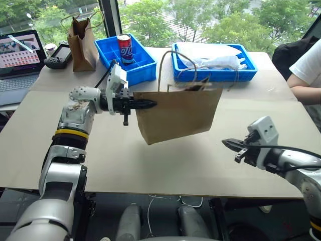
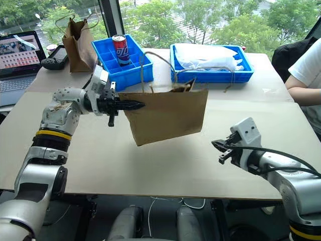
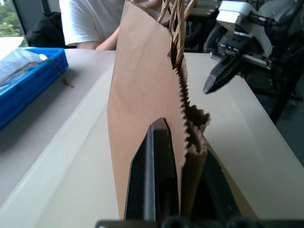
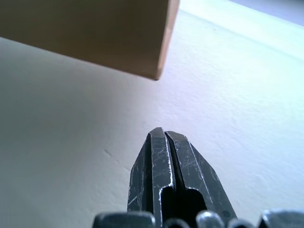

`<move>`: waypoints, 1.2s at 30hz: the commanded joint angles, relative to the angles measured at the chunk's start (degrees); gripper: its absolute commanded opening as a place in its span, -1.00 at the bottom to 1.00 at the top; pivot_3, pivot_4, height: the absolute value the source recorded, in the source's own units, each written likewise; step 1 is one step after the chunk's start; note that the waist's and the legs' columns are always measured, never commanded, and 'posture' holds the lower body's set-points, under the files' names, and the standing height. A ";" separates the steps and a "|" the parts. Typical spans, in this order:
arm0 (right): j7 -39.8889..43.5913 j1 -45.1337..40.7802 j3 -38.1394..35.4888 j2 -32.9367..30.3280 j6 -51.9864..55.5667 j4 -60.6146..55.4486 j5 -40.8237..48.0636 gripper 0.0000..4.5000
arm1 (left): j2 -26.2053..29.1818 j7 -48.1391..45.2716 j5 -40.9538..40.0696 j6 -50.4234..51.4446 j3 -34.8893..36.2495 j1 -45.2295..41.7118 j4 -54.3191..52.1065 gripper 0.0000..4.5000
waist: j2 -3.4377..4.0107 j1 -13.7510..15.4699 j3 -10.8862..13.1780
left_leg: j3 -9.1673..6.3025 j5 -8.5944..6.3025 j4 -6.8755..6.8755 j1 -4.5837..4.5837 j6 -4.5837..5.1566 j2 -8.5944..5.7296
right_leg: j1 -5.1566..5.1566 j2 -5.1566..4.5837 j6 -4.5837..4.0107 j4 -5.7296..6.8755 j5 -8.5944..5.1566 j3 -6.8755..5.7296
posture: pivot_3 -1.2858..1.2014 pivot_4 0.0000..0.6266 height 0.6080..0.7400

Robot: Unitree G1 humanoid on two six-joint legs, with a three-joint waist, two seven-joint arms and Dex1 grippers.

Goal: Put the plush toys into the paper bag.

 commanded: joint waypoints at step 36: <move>4.86 -5.89 2.47 -5.85 -10.17 9.63 -0.55 -1.00 | 24.72 7.94 -9.03 14.49 10.18 13.50 -3.13 0.98 | 0.02 -0.76 0.00 | 0.00 0.00 0.02 -0.01 0.01 0.09 | -0.05 0.01 0.04 0.08 -0.02 -0.02 | 0.03 -0.52 0.73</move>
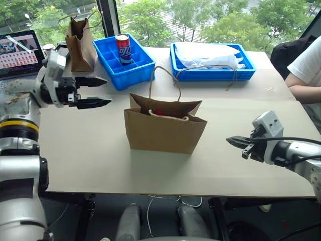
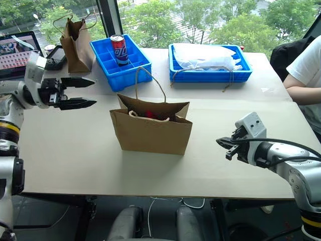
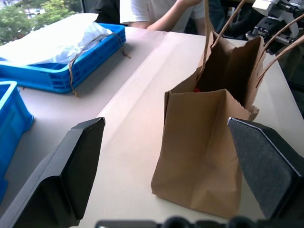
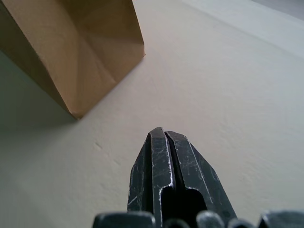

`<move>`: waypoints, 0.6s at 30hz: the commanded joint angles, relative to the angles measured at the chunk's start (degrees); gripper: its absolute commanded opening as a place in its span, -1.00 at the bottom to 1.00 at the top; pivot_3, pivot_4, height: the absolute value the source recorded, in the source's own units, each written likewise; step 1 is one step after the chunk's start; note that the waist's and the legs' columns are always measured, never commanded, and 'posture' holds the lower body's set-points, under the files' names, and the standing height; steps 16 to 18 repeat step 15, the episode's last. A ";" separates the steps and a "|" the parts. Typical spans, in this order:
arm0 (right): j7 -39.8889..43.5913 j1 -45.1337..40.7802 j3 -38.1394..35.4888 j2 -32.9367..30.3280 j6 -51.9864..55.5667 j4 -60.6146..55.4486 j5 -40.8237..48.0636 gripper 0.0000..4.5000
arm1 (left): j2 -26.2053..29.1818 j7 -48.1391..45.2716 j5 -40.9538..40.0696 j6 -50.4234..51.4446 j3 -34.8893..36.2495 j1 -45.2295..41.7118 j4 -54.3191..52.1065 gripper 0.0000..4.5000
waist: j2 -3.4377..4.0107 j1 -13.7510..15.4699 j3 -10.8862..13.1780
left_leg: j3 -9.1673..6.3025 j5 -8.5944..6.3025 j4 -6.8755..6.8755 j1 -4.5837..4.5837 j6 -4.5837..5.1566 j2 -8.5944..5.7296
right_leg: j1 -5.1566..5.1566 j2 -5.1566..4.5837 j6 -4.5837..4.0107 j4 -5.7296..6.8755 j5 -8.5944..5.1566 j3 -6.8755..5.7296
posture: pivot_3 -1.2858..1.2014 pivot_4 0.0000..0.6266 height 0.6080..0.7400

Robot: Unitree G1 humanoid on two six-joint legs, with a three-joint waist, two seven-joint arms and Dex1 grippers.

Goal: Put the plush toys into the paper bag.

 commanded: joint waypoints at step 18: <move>-7.32 10.74 -4.53 20.42 -25.10 2.55 -7.98 -1.00 | -11.41 33.12 -1.42 12.92 13.81 39.76 -46.32 0.98 | 0.02 0.98 -0.02 | 0.09 0.10 0.01 0.18 -0.13 0.11 | 0.11 0.03 -0.12 0.05 0.08 -0.04 | 0.03 -0.52 0.73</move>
